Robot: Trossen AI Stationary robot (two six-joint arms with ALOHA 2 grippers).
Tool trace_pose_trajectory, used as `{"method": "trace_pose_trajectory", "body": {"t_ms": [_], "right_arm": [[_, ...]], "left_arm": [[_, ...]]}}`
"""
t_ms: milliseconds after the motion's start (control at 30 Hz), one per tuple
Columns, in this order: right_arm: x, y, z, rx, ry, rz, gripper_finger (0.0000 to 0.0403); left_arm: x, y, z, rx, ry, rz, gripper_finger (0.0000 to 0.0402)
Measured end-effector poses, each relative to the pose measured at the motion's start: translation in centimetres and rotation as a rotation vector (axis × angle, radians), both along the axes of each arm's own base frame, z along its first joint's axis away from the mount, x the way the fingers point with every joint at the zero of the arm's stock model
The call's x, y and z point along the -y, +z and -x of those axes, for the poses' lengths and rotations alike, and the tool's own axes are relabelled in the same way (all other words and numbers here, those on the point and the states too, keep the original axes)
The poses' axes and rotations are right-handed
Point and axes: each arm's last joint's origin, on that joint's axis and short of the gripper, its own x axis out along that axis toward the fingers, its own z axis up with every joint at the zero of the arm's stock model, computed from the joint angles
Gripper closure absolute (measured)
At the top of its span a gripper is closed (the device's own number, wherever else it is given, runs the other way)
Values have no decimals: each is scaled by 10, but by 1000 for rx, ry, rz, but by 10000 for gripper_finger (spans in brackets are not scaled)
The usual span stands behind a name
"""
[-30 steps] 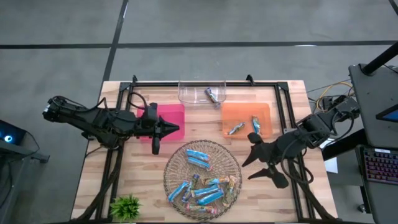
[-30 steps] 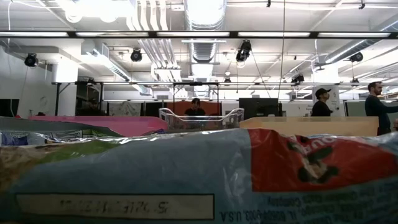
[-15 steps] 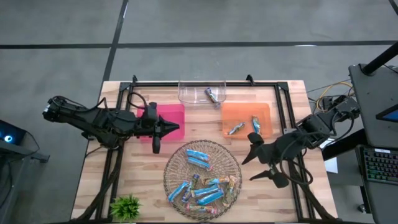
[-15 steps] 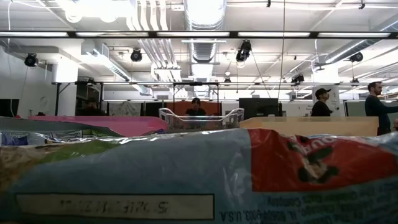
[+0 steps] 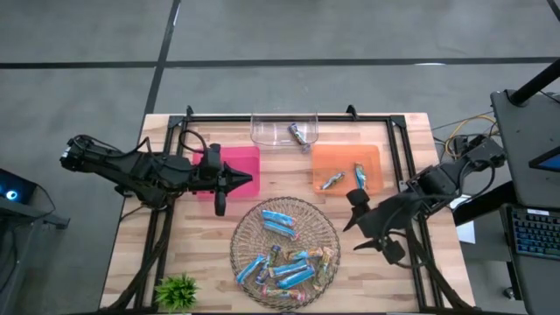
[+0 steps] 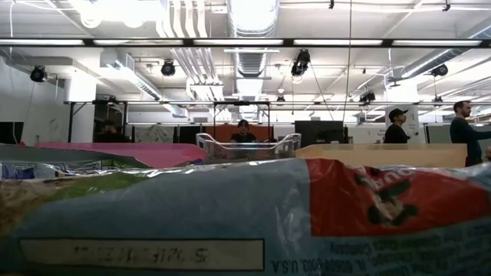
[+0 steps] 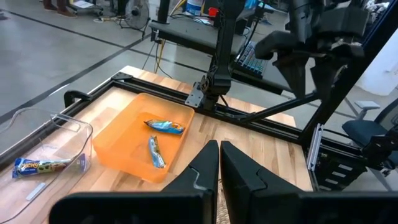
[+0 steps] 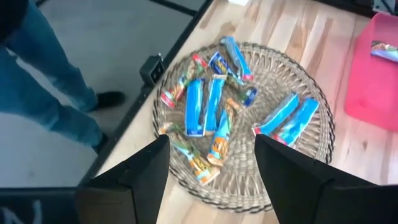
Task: Pick and place Granola Bars by type
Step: Put the yellow granola bar into the yellow bin
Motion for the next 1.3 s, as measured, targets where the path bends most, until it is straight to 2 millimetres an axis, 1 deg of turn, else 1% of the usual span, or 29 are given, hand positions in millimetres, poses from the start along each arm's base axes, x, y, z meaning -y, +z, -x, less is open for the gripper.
{"method": "trace_pose_trajectory", "body": {"t_ms": [100, 333, 567, 800, 1067, 1300], "right_arm": [[-3, -5, -4, -13, 17, 28, 175], [-18, -29, -29, -86, 46, 102, 160], [-28, -47, -45, -129, 131, 193, 151], [-34, -60, -53, -169, 181, 223, 160], [-37, -68, -55, -228, 219, 205, 165], [-38, -75, -56, -254, 277, 258, 165]], "left_arm": [[0, 0, 0, 1, 4, 3, 402], [0, 0, 0, -2, 10, 5, 402], [0, -1, 0, -5, 9, 5, 402], [0, -3, 1, -28, 12, 7, 402], [0, -5, 1, -46, 15, 16, 402], [0, -5, 1, -47, 14, 13, 402]]}}
